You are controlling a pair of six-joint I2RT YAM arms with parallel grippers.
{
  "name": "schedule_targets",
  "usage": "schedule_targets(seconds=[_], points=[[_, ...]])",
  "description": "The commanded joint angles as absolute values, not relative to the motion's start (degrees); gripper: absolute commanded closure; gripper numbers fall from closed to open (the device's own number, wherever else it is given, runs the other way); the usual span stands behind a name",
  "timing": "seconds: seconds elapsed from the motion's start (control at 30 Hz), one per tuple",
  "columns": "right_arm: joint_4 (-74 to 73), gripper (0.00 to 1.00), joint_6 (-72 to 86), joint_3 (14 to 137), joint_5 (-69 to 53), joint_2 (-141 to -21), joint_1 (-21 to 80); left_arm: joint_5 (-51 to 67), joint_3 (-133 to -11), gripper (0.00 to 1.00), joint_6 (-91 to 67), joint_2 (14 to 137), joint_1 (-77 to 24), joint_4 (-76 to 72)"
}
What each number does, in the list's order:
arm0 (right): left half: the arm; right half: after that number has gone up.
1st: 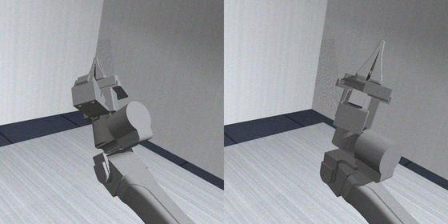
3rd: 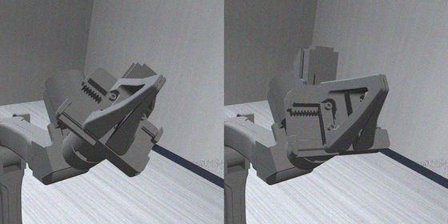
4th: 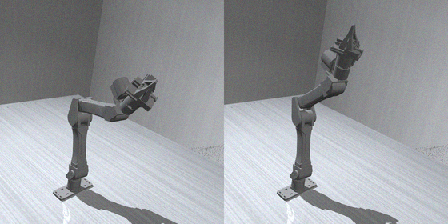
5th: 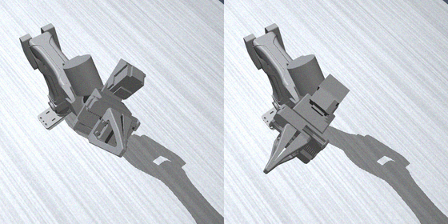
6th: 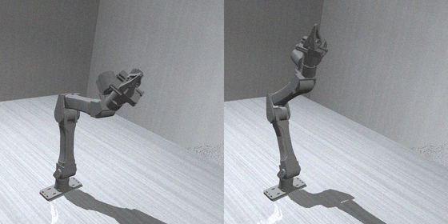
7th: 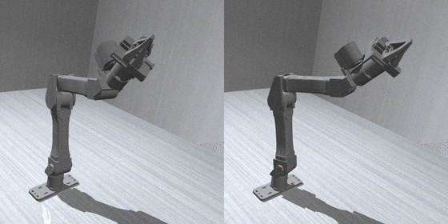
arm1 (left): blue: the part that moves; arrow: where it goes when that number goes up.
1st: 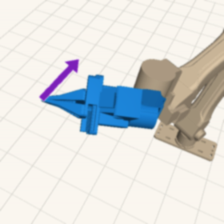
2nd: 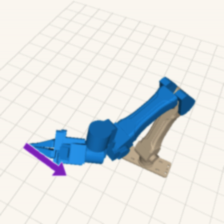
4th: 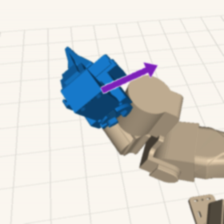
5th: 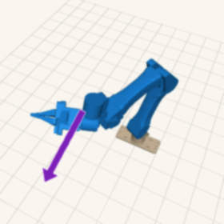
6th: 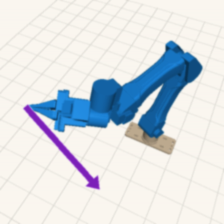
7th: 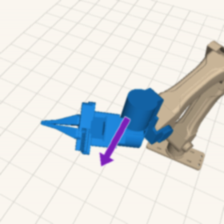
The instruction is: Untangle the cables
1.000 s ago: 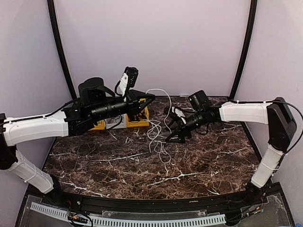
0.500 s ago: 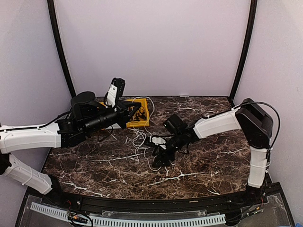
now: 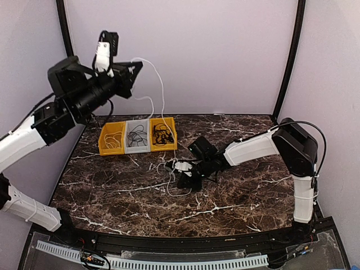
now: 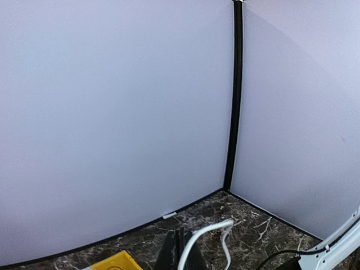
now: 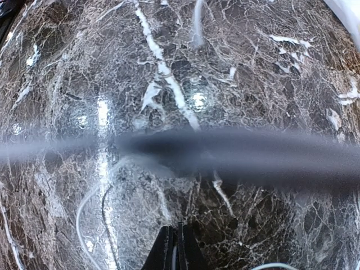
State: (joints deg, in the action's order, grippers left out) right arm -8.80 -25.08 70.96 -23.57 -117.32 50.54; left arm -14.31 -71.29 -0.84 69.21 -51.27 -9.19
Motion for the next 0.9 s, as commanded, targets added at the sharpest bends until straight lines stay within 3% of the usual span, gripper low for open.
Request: schedule_targets(seconds=[0.0,0.17,0.5,0.67,0.87], points=[[-14.42,0.95,-24.48,68.48,-17.99,-121.72,49.54,-26.17,-90.58,1.0,12.57,67.79,-51.02,-0.69],[-16.55,0.96,-23.45,70.96,-18.24,-124.42,48.72,-30.64,-104.6,1.0,21.29,69.01,-51.03,-2.18],[-18.22,0.96,-22.22,72.97,-18.31,-126.55,48.1,-36.42,-102.06,1.0,23.55,67.86,-50.97,-4.05],[-18.76,0.95,-21.21,73.71,-18.77,-127.76,47.67,-37.74,-116.86,1.0,29.81,72.03,-51.05,-3.68],[-20.13,0.95,-18.44,74.97,-19.3,-126.79,44.89,-37.88,-118.22,1.0,35.65,71.01,-51.1,-12.46]])
